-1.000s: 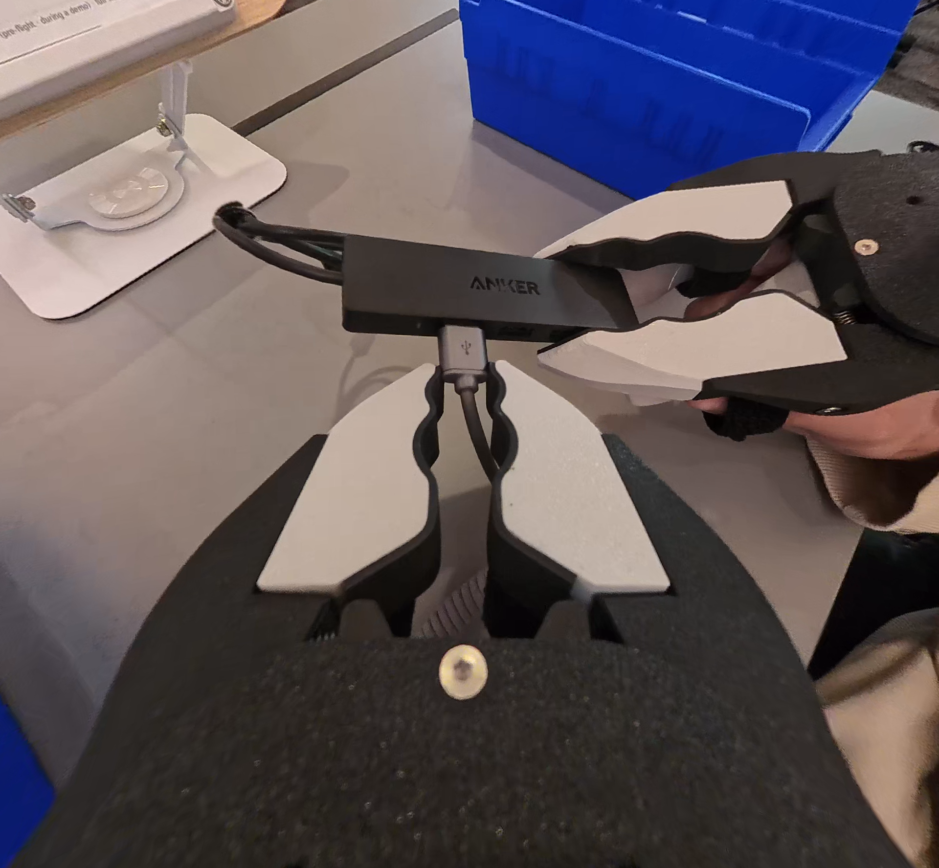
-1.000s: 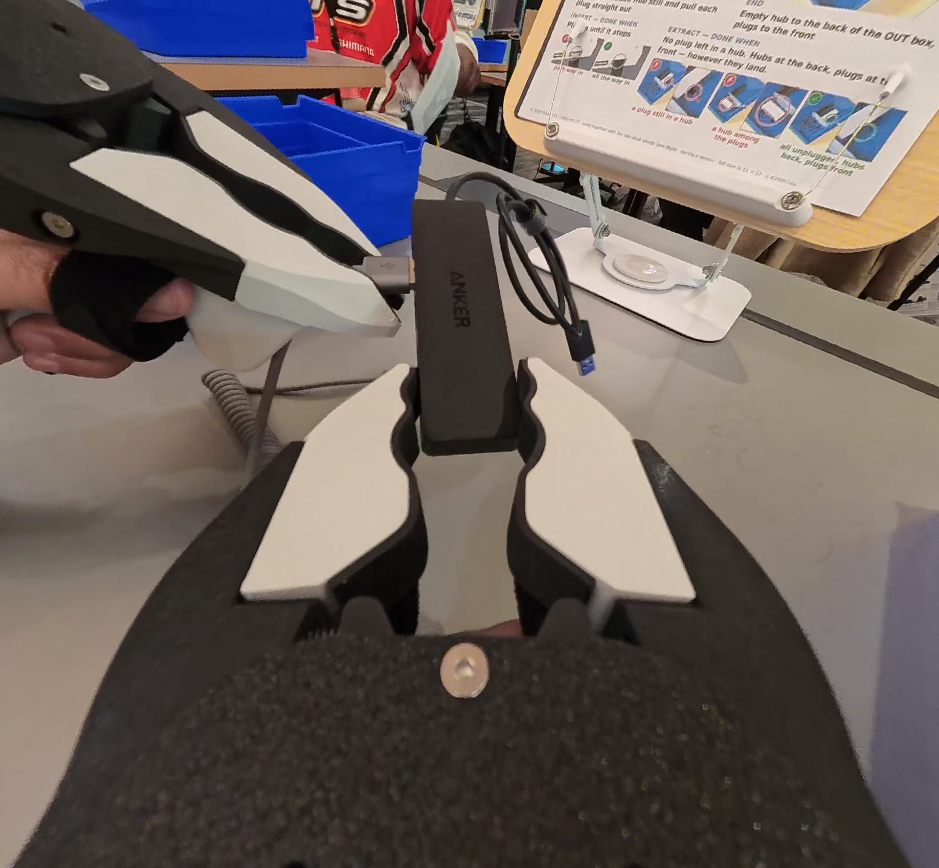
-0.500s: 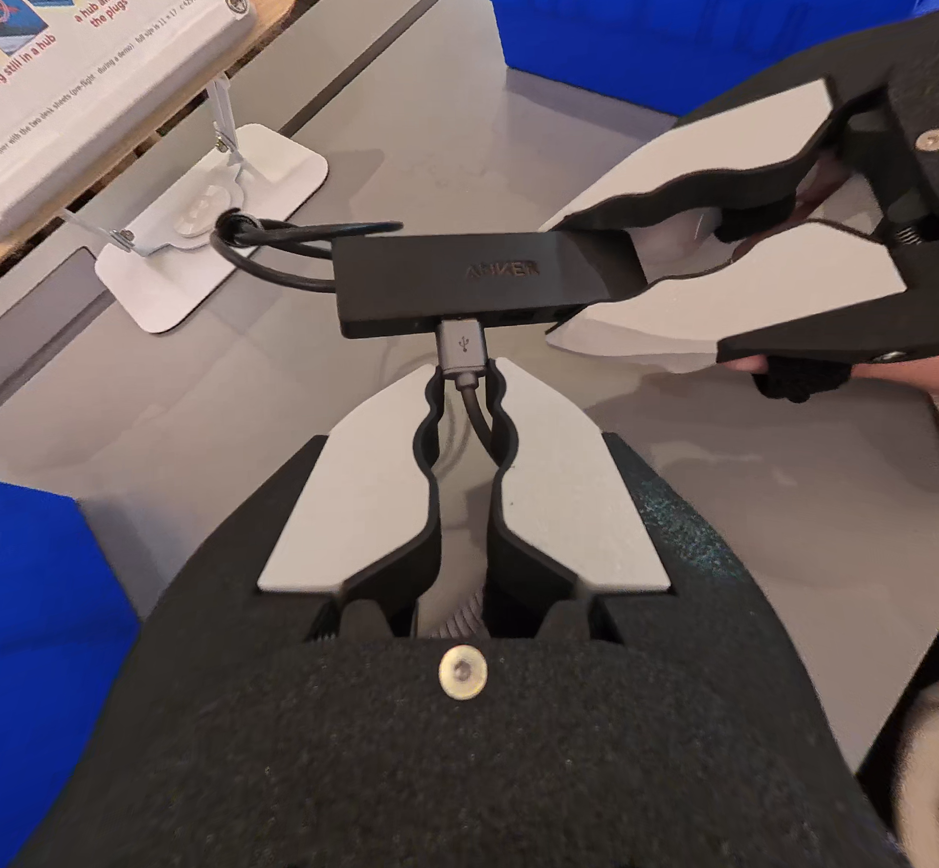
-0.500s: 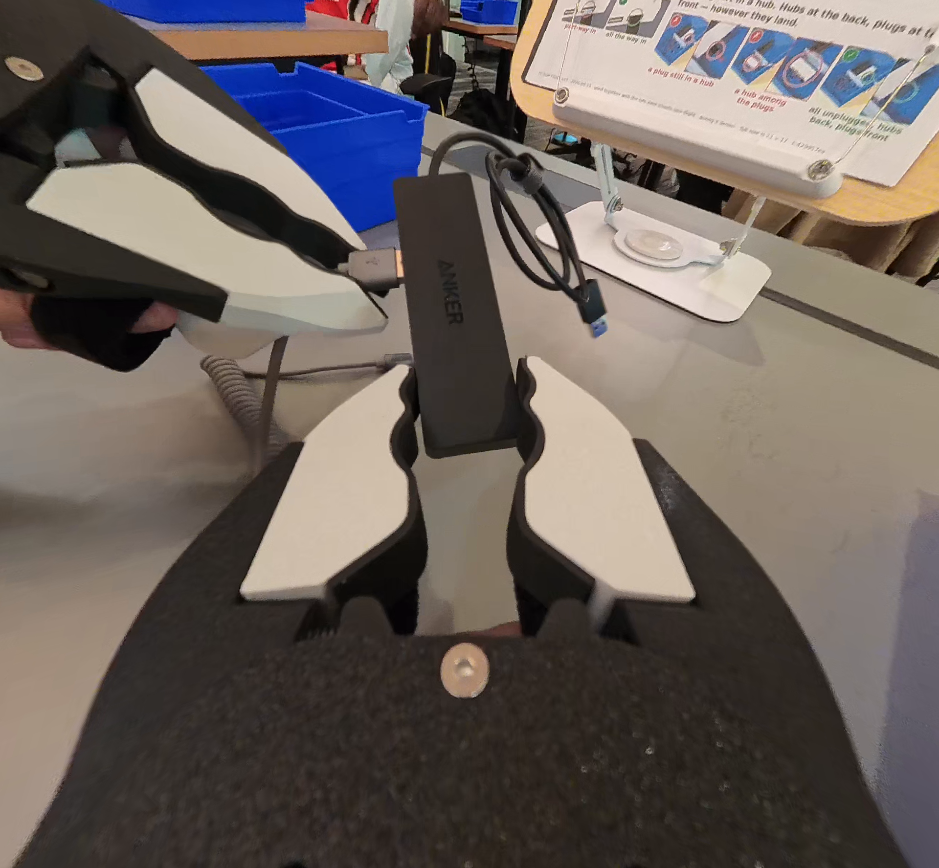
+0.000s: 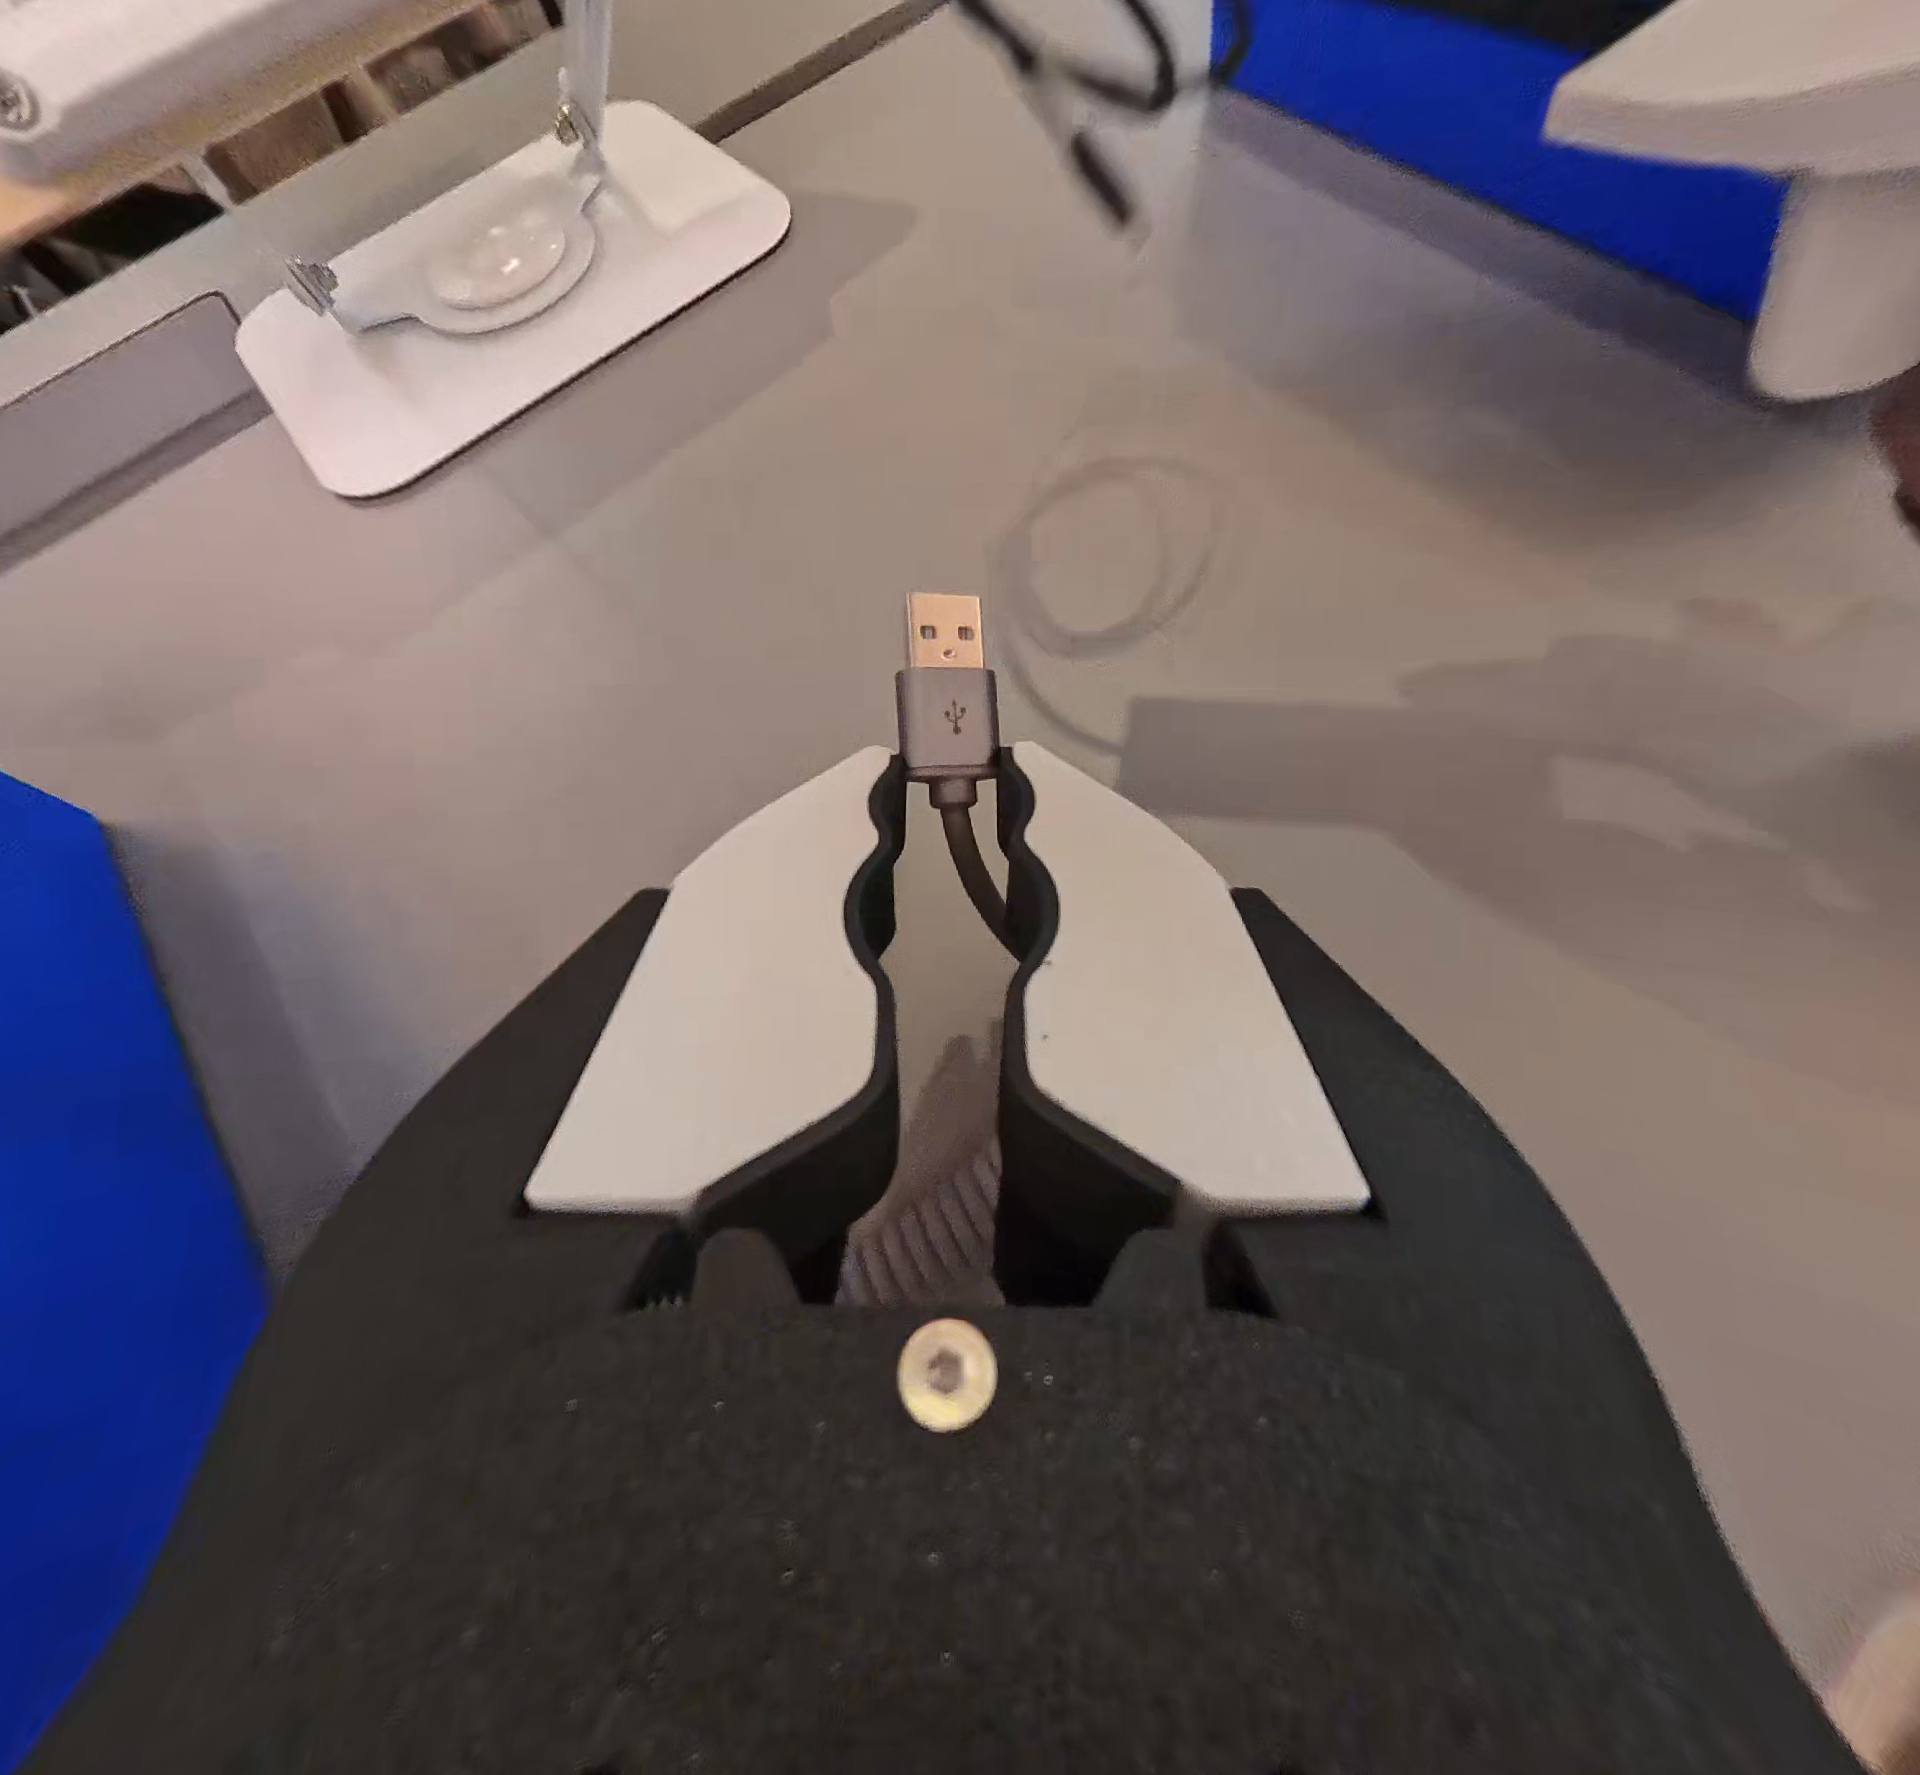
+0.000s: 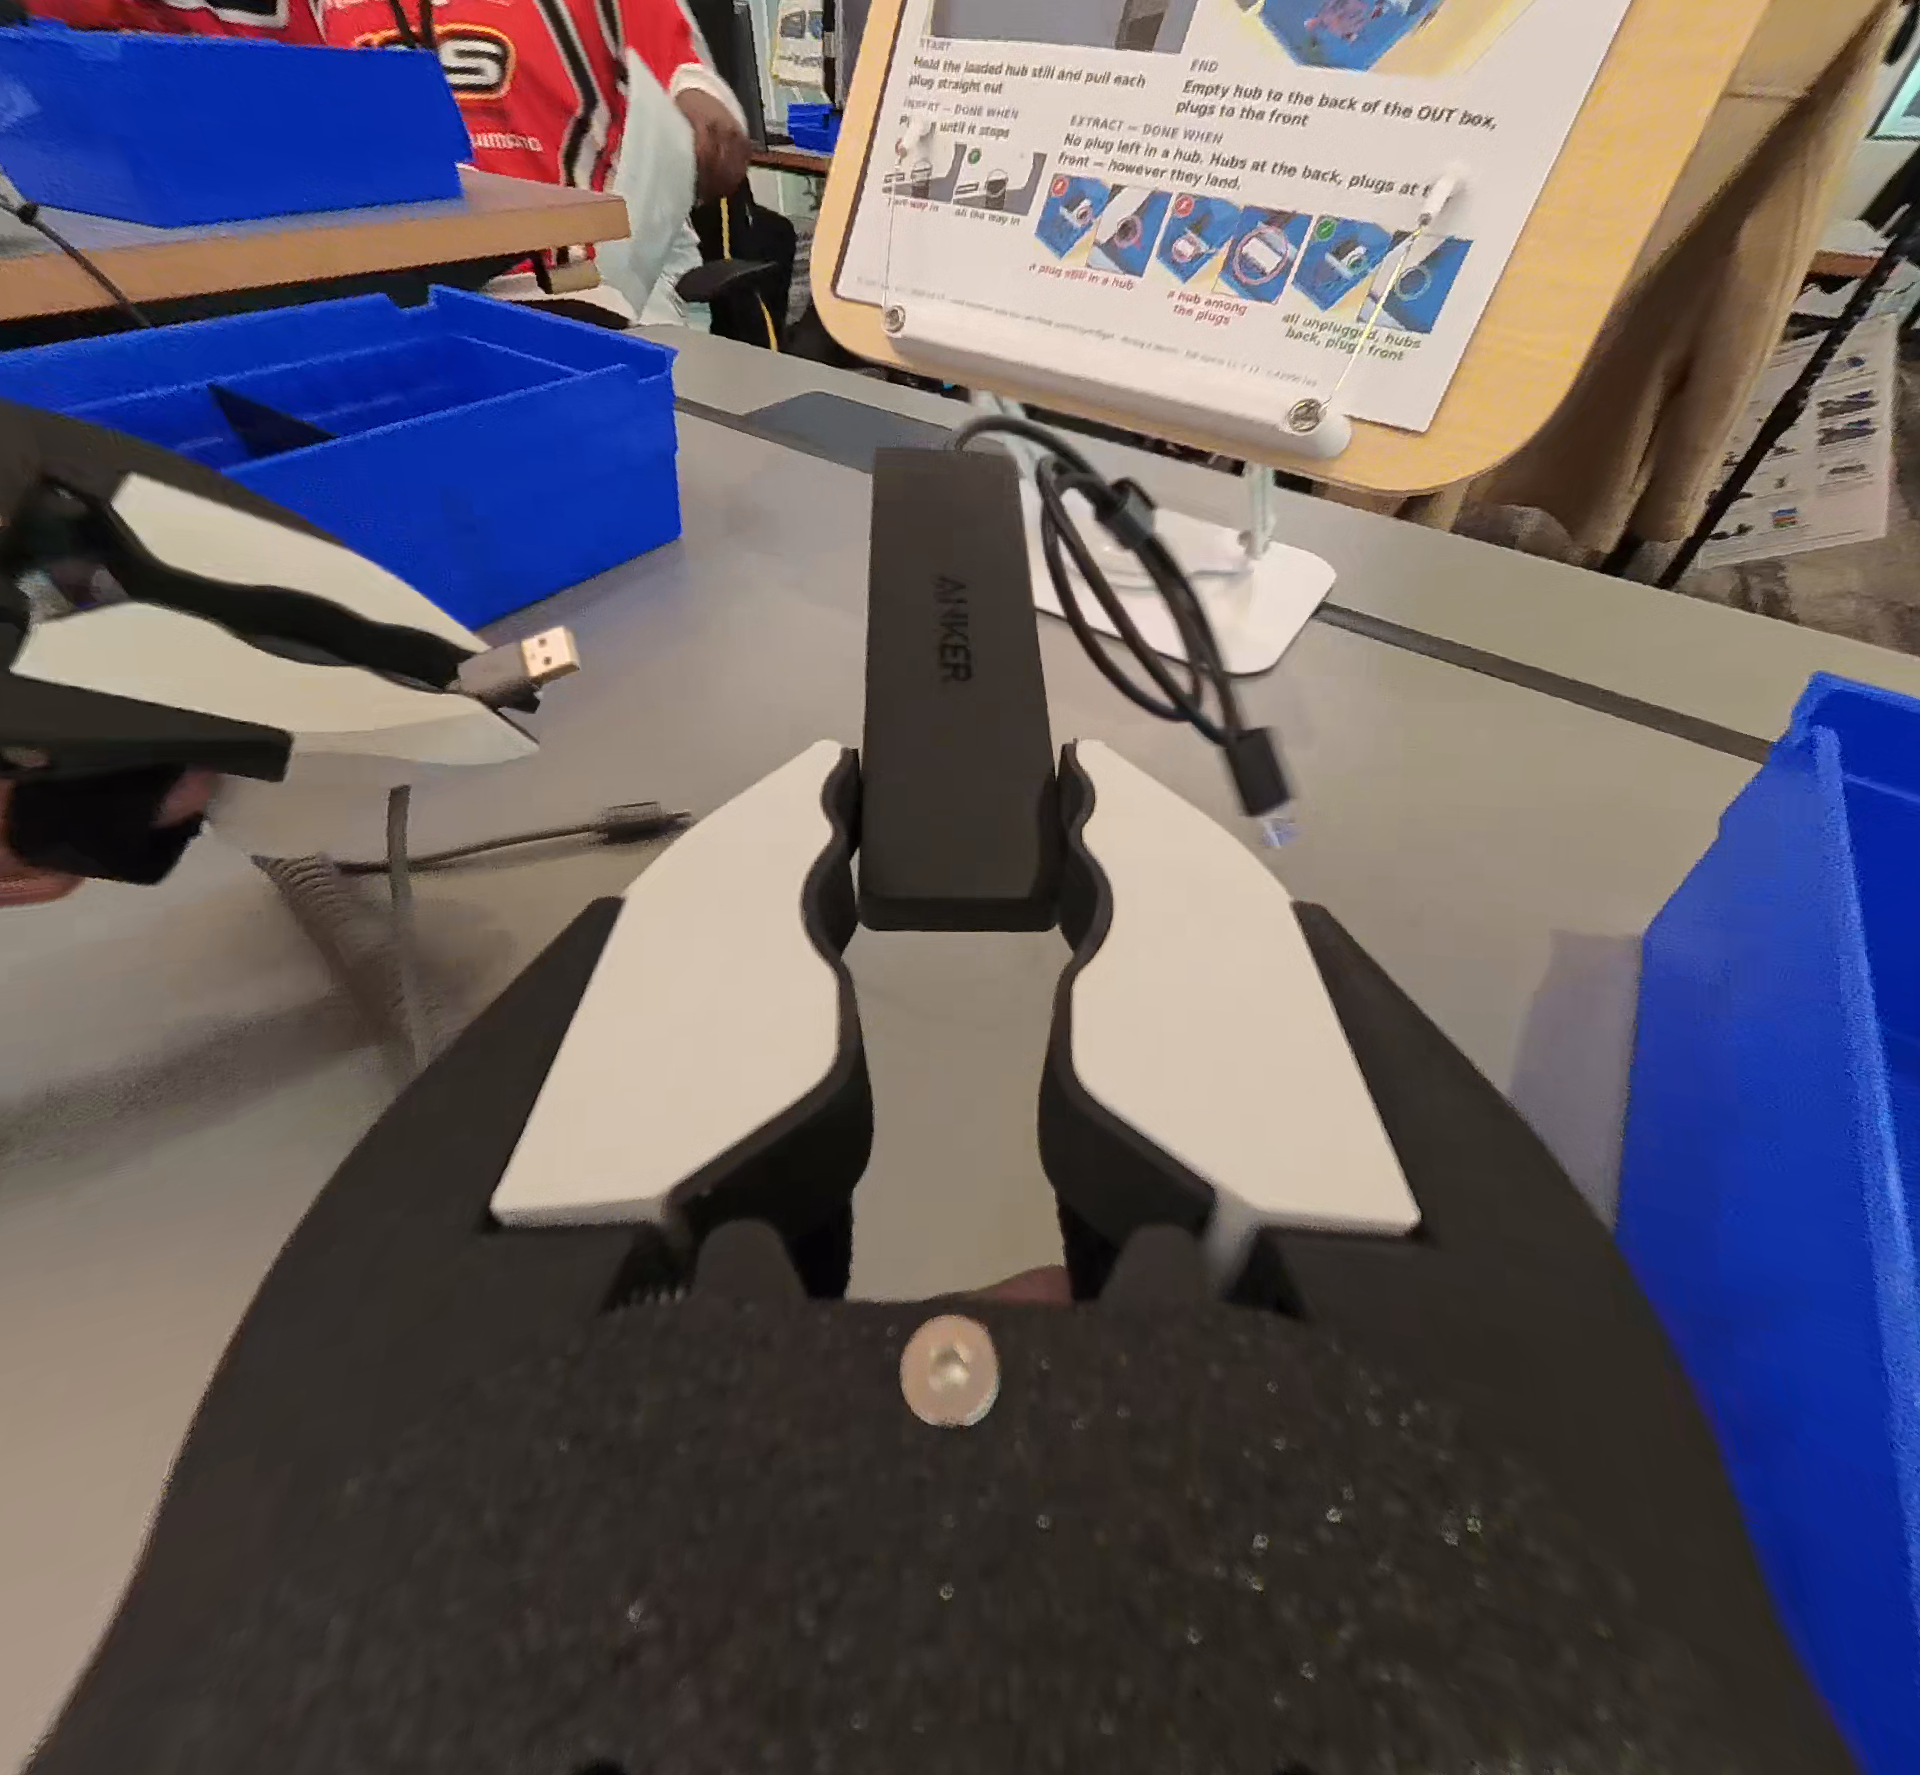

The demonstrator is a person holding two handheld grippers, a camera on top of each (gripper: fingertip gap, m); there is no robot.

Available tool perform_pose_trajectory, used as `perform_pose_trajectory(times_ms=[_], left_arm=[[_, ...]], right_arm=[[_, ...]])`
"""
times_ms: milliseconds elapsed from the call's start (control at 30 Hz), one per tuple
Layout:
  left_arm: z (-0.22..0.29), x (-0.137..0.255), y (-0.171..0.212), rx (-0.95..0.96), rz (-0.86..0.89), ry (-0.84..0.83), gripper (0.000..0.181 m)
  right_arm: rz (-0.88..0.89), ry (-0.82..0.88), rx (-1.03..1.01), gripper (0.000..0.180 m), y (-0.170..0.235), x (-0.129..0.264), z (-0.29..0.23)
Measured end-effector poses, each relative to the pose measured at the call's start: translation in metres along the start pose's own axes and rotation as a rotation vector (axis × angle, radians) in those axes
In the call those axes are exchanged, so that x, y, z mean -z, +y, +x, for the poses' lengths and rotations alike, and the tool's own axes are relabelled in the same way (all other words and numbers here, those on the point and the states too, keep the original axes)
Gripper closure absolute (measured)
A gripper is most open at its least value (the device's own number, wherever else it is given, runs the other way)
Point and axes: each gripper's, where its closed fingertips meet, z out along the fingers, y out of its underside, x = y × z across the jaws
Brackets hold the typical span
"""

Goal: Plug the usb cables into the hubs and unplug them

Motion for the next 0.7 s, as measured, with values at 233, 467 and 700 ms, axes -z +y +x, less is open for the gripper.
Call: perform_pose_trajectory(times_ms=[233,467,700], left_arm=[[-0.013,0.020,0.016,0.106,0.220,-0.088,0.165],[-0.007,0.019,0.018,0.144,0.249,-0.032,0.165],[-0.007,0.016,0.021,0.143,0.238,-0.031,0.165]], right_arm=[[0.053,-0.055,0.084,0.144,0.024,0.001,-0.038],[0.021,-0.056,0.101,0.144,0.031,0.001,-0.044],[0.014,-0.008,0.166,0.144,-0.033,0.014,-0.010]])
